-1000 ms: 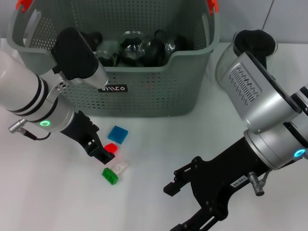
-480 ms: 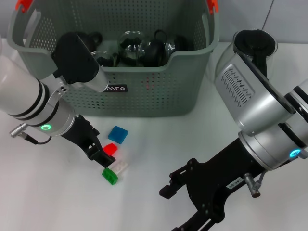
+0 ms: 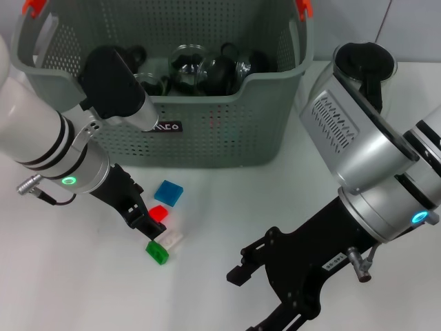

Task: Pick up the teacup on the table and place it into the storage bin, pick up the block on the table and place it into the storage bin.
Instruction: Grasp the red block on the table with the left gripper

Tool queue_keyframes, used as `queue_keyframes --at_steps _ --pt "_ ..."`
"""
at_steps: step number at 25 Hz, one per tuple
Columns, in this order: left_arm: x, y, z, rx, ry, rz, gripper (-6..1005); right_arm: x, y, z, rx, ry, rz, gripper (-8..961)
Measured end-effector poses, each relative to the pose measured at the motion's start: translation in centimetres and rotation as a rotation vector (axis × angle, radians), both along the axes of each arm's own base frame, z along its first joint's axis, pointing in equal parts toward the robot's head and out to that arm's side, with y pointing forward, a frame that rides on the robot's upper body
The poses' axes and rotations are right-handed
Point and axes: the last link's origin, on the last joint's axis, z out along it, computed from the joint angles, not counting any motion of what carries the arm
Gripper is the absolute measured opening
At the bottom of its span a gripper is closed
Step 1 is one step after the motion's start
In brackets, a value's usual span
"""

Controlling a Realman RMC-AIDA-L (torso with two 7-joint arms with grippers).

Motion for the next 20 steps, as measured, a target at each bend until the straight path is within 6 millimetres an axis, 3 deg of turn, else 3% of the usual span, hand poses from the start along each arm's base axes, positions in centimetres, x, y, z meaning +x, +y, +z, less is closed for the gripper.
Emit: queue_keyframes --at_steps 20 --pt "-0.53 0.55 -0.51 0.023 0.015 0.009 855 -0.3 0.22 0.04 0.01 0.002 0.01 882"
